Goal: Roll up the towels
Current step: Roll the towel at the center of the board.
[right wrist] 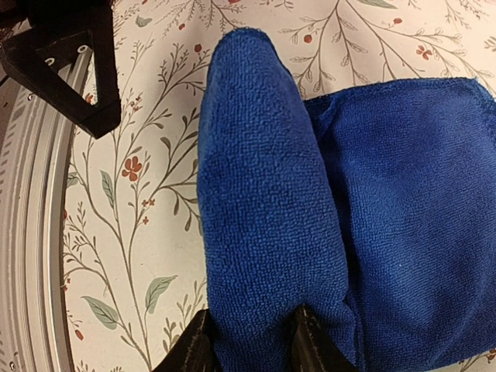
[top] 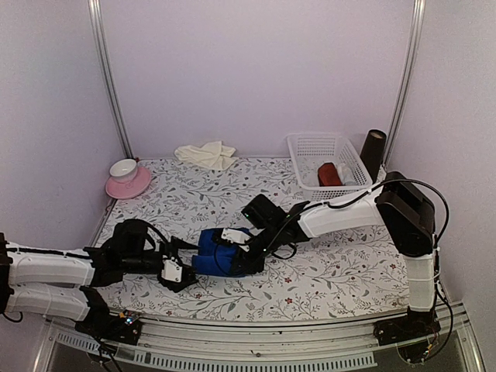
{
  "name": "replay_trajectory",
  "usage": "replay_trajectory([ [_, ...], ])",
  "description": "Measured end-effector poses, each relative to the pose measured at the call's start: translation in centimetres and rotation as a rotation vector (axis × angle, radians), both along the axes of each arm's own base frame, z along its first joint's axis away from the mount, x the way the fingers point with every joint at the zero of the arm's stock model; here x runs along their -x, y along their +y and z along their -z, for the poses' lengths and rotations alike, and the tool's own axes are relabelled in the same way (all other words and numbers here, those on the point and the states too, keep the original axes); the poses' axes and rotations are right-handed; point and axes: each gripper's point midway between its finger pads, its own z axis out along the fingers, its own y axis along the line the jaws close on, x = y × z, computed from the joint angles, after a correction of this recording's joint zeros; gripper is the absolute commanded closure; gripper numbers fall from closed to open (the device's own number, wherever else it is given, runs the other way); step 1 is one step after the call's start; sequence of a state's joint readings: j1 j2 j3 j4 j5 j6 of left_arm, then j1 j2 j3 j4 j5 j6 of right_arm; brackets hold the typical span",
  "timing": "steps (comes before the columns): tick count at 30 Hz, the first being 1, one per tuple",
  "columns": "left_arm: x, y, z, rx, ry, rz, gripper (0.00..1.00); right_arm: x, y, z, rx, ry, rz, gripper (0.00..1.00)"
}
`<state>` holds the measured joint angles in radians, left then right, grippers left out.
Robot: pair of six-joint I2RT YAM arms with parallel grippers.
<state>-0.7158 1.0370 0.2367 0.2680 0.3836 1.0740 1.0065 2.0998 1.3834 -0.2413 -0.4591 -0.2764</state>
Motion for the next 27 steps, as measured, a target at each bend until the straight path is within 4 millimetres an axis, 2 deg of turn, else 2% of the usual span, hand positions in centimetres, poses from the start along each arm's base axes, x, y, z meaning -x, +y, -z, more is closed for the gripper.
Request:
replay_trajectory([
  [8,1.1,0.3,3.3,-0.093,0.088,0.033,0.19,0.0,0.0,0.0,0.000,0.001,0.001,0.66],
  [15,1.1,-0.2,3.9,-0.116,0.102,0.040,0.20,0.0,0.0,0.1,0.001,0.002,0.001,0.66],
  [21,0.2,0.1,5.2,-0.155,0.116,-0.010,0.21,0.0,0.0,0.1,0.000,0.004,-0.001,0.66],
  [27,-0.7,0.0,5.5,-0.161,0.110,-0.049,0.25,0.0,0.0,0.1,0.000,0.005,-0.001,0.66],
])
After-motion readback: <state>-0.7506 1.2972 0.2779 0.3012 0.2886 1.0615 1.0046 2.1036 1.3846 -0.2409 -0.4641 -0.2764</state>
